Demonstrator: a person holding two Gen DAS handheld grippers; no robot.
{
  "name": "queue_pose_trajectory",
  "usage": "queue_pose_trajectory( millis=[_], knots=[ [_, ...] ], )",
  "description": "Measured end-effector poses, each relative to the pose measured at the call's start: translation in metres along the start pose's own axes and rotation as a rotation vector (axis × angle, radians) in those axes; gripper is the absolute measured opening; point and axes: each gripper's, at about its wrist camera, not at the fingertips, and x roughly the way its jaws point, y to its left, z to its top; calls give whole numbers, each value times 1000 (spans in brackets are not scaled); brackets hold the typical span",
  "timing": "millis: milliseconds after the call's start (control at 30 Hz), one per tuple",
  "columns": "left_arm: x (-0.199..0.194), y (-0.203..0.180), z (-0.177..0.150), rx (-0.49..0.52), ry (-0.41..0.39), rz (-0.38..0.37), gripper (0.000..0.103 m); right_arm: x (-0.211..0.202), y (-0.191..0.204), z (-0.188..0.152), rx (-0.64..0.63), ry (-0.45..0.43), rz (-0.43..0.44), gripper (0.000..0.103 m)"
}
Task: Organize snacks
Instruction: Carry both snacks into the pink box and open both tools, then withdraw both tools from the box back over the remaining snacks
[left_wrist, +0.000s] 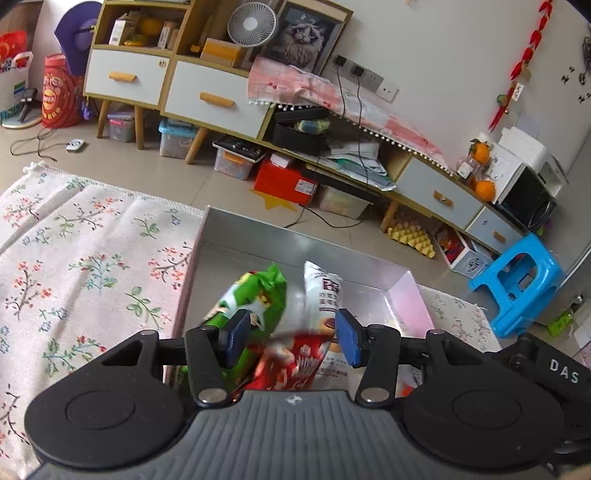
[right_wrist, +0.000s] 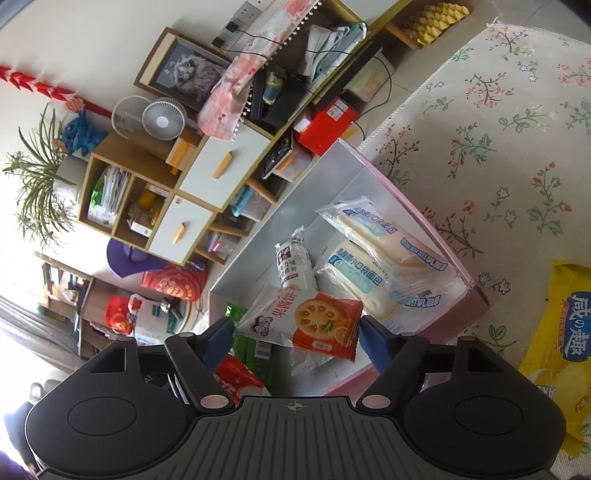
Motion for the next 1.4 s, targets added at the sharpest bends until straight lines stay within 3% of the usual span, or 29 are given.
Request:
queue_pose_trajectory(
  millis=[367, 833, 933, 1400],
  knots=[
    [-12, -4, -2, 11, 19, 0, 63, -15, 3, 5, -28, -8, -5, 81],
    [-54, -13, -10, 122, 39, 108, 99, -58, 23, 0, -233, 18, -79, 92],
    [-65, -16, -14, 144, 38, 137, 102, -69, 26, -4, -290, 12, -96, 97],
    [-91, -17, -56, 173, 91, 180, 103, -101, 12, -18, -548, -22, -236, 98]
  ],
)
